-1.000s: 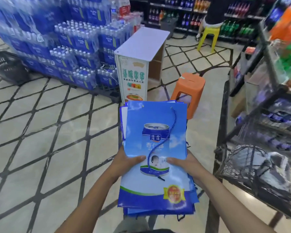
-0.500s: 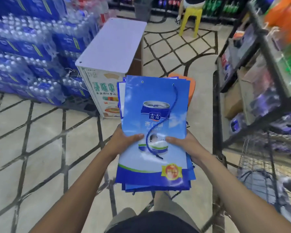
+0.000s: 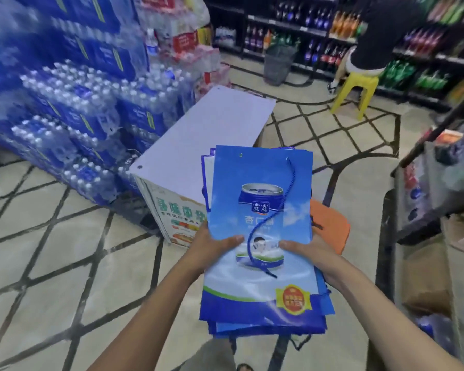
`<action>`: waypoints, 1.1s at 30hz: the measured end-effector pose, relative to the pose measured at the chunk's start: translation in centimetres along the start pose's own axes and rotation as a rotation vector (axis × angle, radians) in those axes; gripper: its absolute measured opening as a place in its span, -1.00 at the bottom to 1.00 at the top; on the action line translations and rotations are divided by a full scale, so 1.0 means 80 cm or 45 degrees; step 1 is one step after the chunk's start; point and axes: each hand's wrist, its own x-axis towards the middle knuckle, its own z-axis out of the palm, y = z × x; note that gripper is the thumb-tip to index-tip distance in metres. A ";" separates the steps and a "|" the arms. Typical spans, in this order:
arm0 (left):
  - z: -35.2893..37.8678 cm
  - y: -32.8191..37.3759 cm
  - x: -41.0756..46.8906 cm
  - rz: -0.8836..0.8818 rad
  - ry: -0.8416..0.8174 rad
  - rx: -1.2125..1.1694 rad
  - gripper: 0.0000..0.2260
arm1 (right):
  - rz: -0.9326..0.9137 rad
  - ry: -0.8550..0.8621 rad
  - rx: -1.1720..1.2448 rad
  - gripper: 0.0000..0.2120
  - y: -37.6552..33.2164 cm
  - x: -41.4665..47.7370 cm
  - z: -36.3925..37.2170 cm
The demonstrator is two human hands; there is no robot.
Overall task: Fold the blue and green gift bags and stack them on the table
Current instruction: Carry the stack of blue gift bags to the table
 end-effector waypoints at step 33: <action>-0.239 -0.029 0.410 -0.447 1.246 -0.639 -0.54 | 0.396 -1.204 -0.836 -0.64 -0.270 0.750 0.254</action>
